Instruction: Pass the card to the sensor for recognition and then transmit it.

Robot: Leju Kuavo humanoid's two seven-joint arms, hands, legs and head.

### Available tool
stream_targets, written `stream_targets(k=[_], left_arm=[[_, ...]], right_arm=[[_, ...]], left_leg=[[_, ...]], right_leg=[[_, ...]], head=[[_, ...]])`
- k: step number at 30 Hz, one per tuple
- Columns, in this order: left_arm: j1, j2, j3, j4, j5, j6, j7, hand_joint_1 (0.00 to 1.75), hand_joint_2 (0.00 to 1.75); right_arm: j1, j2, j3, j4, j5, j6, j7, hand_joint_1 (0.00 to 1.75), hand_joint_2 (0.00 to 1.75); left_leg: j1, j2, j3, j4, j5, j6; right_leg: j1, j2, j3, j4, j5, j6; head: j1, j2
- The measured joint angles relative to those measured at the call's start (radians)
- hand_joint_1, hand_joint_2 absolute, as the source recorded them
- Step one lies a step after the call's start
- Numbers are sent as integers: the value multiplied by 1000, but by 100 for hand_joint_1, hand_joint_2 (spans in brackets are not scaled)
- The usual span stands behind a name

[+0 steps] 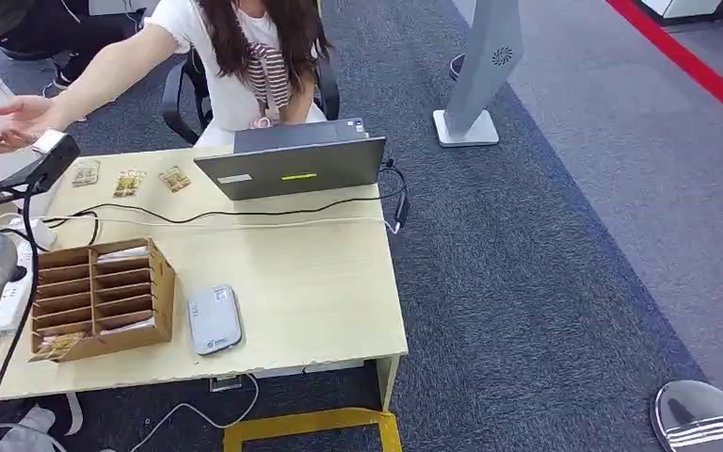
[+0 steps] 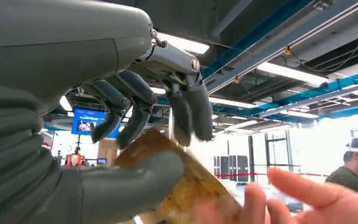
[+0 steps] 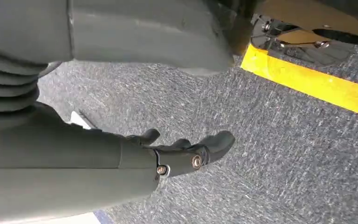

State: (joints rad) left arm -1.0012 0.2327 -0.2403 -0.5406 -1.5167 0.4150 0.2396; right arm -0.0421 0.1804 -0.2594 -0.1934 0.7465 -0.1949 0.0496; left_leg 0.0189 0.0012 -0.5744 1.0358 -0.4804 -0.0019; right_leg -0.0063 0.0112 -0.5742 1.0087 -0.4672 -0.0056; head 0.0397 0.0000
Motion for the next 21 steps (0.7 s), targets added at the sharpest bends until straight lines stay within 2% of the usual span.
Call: stream_targets(k=[4, 10, 17, 19, 21], left_arm=[[0, -11, 0, 0, -2, -2, -1, 0, 175], [6, -29, 8, -8, 30, 11, -46, 0, 175], [46, -42, 19, -68, 68, 40, -94, 0, 175], [76, -44, 24, -108, 120, 61, -142, 0, 175], [158, -42, 34, -212, 221, 79, -211, 0, 175]], right_arm=[[0, 2, 0, 0, 1, 0, 1, 0, 0], [1, 4, 0, 1, 9, -1, 3, 0, 0], [3, 6, -1, 1, 11, -1, 10, 0, 0], [4, 7, -3, 1, 5, -4, 14, 0, 0], [6, 11, -13, 1, -15, -11, 12, 0, 0]], left_leg=[[0, 0, 0, 0, 0, 0], [0, 0, 0, 0, 0, 0], [0, 0, 0, 0, 0, 0], [0, 0, 0, 0, 0, 0], [-1, 1, 0, -1, 0, 0]], right_leg=[[0, 0, 0, 0, 0, 0], [0, 0, 0, 0, 0, 0], [0, 0, 0, 0, 0, 0], [0, 0, 0, 0, 0, 0], [-1, 1, 1, 0, 0, 0]], head=[[0, 0], [0, 0], [0, 0], [0, 0], [1, 0]])
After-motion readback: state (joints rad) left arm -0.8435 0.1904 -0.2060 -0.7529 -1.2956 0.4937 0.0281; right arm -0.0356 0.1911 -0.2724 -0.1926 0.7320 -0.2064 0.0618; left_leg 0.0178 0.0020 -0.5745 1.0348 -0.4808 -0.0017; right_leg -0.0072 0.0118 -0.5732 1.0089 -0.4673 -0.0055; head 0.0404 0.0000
